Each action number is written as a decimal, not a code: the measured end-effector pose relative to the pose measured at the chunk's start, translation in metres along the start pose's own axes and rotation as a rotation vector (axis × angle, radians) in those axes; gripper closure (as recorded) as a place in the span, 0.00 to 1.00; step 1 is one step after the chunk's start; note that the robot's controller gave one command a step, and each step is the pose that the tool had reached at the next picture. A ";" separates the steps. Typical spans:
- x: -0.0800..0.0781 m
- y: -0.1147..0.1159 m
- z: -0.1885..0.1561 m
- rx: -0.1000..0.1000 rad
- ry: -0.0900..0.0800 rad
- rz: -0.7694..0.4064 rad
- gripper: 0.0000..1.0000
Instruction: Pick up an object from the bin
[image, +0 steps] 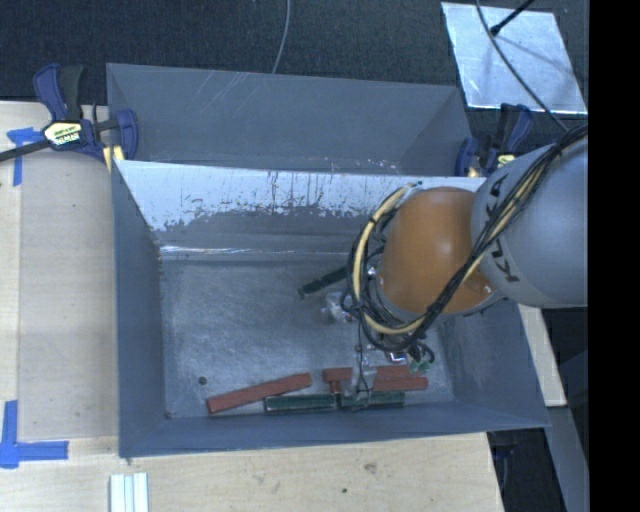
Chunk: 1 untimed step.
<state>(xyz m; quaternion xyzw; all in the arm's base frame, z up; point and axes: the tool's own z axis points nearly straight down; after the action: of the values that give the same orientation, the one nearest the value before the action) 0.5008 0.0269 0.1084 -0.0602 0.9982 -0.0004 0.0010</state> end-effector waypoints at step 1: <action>0.012 -0.016 -0.022 -0.001 -0.004 -0.142 0.00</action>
Offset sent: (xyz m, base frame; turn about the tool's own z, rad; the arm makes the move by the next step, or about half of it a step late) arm -0.0111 -0.0759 0.0099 -0.0593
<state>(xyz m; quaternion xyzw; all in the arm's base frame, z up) 0.4910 0.0097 0.1307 -0.1306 0.9914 0.0000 0.0028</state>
